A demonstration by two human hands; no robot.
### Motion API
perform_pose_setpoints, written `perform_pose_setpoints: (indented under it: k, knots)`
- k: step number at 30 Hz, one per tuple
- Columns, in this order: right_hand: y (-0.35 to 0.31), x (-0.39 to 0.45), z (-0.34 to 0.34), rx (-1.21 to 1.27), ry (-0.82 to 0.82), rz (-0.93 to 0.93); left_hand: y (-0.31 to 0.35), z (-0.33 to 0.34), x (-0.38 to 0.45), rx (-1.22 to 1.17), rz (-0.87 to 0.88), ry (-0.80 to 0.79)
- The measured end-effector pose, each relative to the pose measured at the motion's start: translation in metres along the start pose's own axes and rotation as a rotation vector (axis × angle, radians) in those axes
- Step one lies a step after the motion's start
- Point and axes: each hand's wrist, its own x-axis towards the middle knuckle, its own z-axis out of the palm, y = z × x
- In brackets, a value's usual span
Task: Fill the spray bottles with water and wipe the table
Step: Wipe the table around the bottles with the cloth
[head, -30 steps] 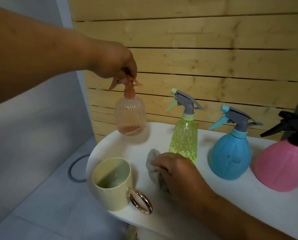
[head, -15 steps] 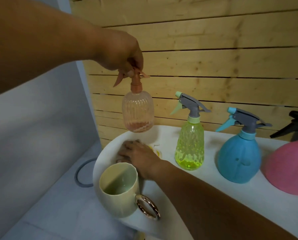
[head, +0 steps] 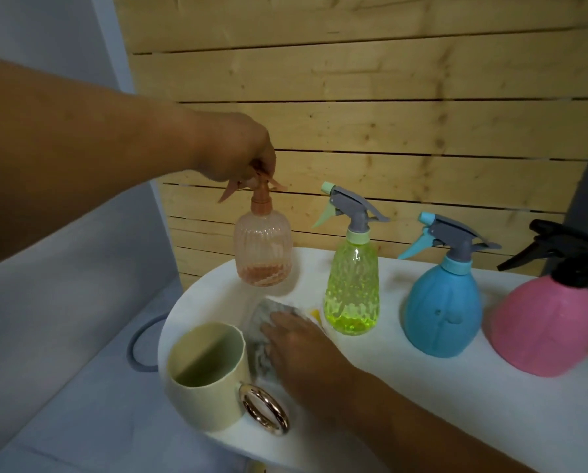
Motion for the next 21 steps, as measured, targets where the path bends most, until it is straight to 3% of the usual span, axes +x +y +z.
perform_pose_setpoints:
  k: [21]
  knots:
    - [-0.014,-0.056,-0.002,0.049,0.067,-0.024,0.03,0.05,0.0,-0.122,-0.004,-0.118]
